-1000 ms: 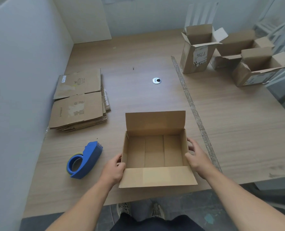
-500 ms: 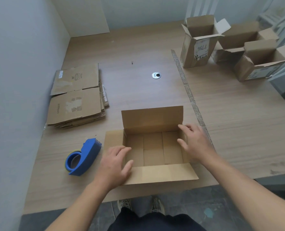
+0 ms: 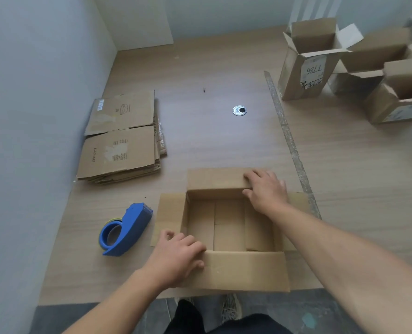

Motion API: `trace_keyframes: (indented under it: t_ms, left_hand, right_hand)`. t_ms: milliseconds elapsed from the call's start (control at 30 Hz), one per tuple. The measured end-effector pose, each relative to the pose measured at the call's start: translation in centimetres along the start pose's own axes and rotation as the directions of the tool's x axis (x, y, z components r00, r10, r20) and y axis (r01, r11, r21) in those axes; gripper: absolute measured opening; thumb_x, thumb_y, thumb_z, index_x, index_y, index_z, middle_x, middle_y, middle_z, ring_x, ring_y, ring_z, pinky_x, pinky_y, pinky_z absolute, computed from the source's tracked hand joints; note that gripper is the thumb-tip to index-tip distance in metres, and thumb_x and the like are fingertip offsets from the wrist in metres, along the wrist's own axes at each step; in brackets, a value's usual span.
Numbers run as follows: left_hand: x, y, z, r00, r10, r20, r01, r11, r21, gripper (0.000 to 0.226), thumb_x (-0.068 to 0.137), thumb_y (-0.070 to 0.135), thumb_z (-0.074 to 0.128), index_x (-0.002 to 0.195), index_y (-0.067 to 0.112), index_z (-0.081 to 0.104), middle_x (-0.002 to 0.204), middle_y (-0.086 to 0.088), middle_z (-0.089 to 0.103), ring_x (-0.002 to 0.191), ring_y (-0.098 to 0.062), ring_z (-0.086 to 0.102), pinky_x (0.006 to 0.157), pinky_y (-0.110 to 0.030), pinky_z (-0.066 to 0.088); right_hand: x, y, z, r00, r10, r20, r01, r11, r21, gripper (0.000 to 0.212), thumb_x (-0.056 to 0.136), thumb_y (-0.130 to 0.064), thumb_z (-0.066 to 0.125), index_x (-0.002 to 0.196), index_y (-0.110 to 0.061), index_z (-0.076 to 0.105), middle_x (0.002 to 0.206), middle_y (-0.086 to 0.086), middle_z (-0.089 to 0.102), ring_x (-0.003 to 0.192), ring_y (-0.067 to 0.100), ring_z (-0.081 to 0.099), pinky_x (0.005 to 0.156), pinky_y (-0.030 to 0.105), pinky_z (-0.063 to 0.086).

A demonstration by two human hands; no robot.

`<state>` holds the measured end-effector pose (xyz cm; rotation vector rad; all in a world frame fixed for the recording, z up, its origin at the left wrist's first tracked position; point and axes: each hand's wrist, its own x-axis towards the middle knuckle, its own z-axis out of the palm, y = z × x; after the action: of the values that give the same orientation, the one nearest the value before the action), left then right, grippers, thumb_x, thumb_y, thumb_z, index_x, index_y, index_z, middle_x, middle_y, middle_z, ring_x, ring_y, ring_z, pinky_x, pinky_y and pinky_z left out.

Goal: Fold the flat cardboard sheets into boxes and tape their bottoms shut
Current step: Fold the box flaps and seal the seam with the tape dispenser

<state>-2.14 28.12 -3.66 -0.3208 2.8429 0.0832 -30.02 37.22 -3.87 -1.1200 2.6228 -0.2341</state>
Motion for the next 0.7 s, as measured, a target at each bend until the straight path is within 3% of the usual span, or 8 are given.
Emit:
trace_keyframes:
  t_ms: [100, 167, 233, 333, 400, 467, 600, 700]
  left_hand:
    - [0.3, 0.1, 0.7, 0.994, 0.043, -0.100, -0.037, 0.997, 0.060, 0.022, 0.083, 0.053, 0.057, 0.089, 0.032, 0.055, 0.077, 0.012, 0.057, 0.066, -0.015, 0.059, 0.072, -0.046, 0.054]
    - [0.5, 0.6, 1.1, 0.994, 0.025, -0.110, -0.016, 0.997, 0.082, 0.032, 0.075, 0.045, 0.077, 0.087, 0.027, 0.053, 0.075, 0.008, 0.055, 0.064, -0.018, 0.057, 0.071, -0.048, 0.053]
    - [0.7, 1.1, 1.2, 0.995, -0.025, -0.100, 0.033, 0.996, 0.078, 0.034, 0.071, 0.035, 0.082, 0.087, 0.026, 0.054, 0.076, 0.006, 0.054, 0.067, -0.020, 0.057, 0.074, -0.051, 0.051]
    - [1.0, 1.8, 1.4, 0.984, -0.069, -0.164, 0.082, 0.994, 0.076, 0.014, 0.076, 0.017, 0.063, 0.087, 0.023, 0.057, 0.073, 0.002, 0.054, 0.066, -0.023, 0.056, 0.073, -0.052, 0.049]
    - [1.2, 2.2, 1.2, 0.971, -0.090, -0.222, 0.107, 0.992, 0.067, 0.025, 0.074, 0.014, 0.037, 0.083, 0.022, 0.058, 0.069, 0.001, 0.053, 0.062, -0.024, 0.056, 0.070, -0.051, 0.048]
    - [1.3, 2.1, 1.3, 0.971, -0.093, -0.218, 0.108, 0.992, 0.060, 0.030, 0.069, 0.013, 0.034, 0.085, 0.024, 0.058, 0.070, 0.001, 0.053, 0.063, -0.024, 0.056, 0.071, -0.050, 0.047]
    - [0.9, 1.8, 2.3, 0.975, -0.097, -0.202, 0.112, 0.992, 0.065, 0.022, 0.072, 0.014, 0.063, 0.089, 0.026, 0.057, 0.074, 0.002, 0.055, 0.068, -0.024, 0.056, 0.077, -0.051, 0.047]
    - [0.5, 1.7, 2.8, 0.969, -0.099, -0.224, 0.109, 0.994, 0.030, 0.026, 0.071, 0.022, 0.079, 0.089, 0.026, 0.060, 0.076, 0.002, 0.057, 0.069, -0.024, 0.058, 0.080, -0.052, 0.048]
  right_hand:
    - [0.4, 0.2, 0.5, 0.999, 0.002, 0.037, -0.001, 1.000, -0.011, 0.030, 0.097, -0.044, 0.053, 0.126, -0.037, 0.055, 0.133, -0.008, 0.054, 0.126, 0.019, 0.043, 0.092, 0.037, 0.029]
    - [0.5, 0.3, 0.7, 0.998, 0.011, 0.060, -0.010, 1.000, -0.022, 0.026, 0.100, -0.045, 0.048, 0.122, -0.036, 0.059, 0.126, -0.007, 0.060, 0.121, 0.020, 0.049, 0.090, 0.038, 0.028]
    - [0.6, 0.3, 0.8, 0.998, 0.026, 0.061, -0.023, 0.999, -0.047, 0.027, 0.101, -0.046, 0.045, 0.118, -0.036, 0.062, 0.121, -0.006, 0.064, 0.118, 0.021, 0.052, 0.089, 0.038, 0.028]
    - [0.8, 0.3, 0.8, 0.995, 0.030, 0.091, -0.024, 0.997, -0.073, 0.030, 0.102, -0.047, 0.041, 0.113, -0.035, 0.066, 0.115, -0.005, 0.068, 0.114, 0.022, 0.055, 0.087, 0.039, 0.028]
    - [0.9, 0.4, 0.6, 0.992, 0.036, 0.117, -0.028, 0.997, -0.070, 0.031, 0.102, -0.047, 0.040, 0.111, -0.034, 0.067, 0.112, -0.003, 0.069, 0.112, 0.023, 0.056, 0.084, 0.038, 0.025]
    - [0.9, 0.3, 0.5, 0.990, 0.037, 0.135, -0.028, 0.997, -0.068, 0.031, 0.102, -0.046, 0.040, 0.109, -0.033, 0.067, 0.111, -0.002, 0.069, 0.111, 0.024, 0.056, 0.081, 0.037, 0.023]
    - [0.4, -0.1, 0.0, 0.986, 0.049, 0.157, -0.044, 0.999, -0.032, 0.030, 0.101, -0.045, 0.043, 0.120, -0.033, 0.063, 0.124, -0.003, 0.064, 0.121, 0.024, 0.050, 0.091, 0.038, 0.026]
    - [-0.8, -0.2, -0.9, 0.976, -0.027, 0.215, 0.037, 0.998, -0.045, 0.042, 0.099, -0.047, 0.044, 0.138, -0.031, 0.049, 0.144, -0.001, 0.048, 0.134, 0.025, 0.038, 0.105, 0.043, 0.026]
